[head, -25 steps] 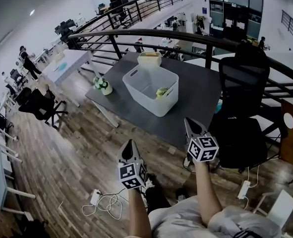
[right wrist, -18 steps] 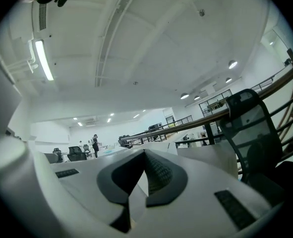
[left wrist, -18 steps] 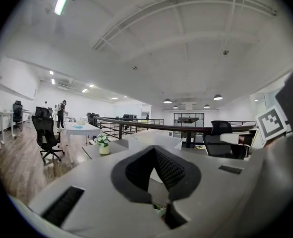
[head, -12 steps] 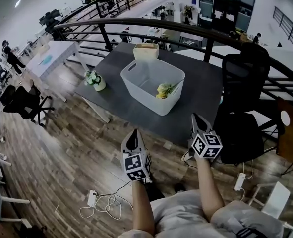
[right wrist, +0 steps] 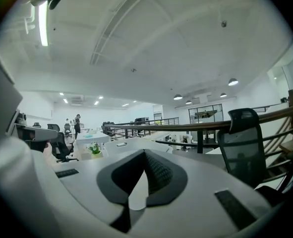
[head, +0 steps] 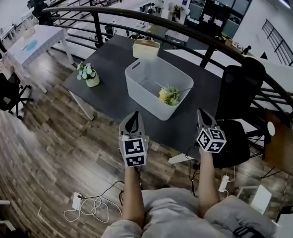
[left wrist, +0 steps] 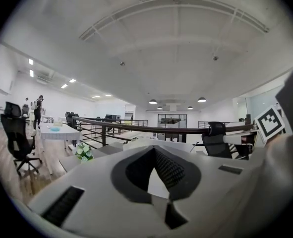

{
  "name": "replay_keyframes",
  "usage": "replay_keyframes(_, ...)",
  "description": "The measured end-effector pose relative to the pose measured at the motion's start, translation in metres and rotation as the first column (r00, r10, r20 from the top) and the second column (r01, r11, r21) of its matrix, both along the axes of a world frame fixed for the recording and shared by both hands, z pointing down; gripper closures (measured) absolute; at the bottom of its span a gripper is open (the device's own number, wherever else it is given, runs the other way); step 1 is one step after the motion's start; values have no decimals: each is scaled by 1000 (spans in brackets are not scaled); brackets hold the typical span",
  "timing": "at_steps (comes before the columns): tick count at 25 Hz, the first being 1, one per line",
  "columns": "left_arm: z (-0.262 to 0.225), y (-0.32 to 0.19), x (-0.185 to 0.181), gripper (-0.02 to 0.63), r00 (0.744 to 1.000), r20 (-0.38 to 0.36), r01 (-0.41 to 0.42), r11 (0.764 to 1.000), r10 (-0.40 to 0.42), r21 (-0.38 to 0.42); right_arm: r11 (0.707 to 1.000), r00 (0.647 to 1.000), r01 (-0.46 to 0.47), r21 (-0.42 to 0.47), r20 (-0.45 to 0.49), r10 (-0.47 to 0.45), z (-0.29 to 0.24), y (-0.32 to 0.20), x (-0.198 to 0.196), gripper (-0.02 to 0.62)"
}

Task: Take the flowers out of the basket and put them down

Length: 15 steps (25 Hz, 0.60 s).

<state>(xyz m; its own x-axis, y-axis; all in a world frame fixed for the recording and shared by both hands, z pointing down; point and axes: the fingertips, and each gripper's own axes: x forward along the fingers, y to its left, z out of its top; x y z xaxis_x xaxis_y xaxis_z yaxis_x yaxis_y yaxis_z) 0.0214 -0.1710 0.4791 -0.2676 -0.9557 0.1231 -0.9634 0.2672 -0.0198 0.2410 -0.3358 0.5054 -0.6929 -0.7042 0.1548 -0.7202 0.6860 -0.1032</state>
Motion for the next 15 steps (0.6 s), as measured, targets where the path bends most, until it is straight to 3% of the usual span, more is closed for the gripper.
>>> replay_keyframes(4,0,-1,-34,591,990,140,-17,998,24,-56,999,997,4,42,-74,-1,-2,6,-25,581)
replay_keyframes(6,-1,-3,-50,591,990,137,-30,999,36,-44,996,988,32,83,-153,-19,-4,11,-36,581)
replay_keyframes(9,2,-6,-66,591,996,68,-52,999,53,-13,987,960,85,134,-275,-45,-8,20,-50,580)
replay_keyframes(11,4,-11,-65,591,996,21,-86,996,86,5,976,918,154,156,-389,-83,-10,21,-58,578)
replay_keyframes(15,8,-24,-56,591,989,-19,-148,989,149,20,927,751,331,179,-645,-144,-10,7,-73,568)
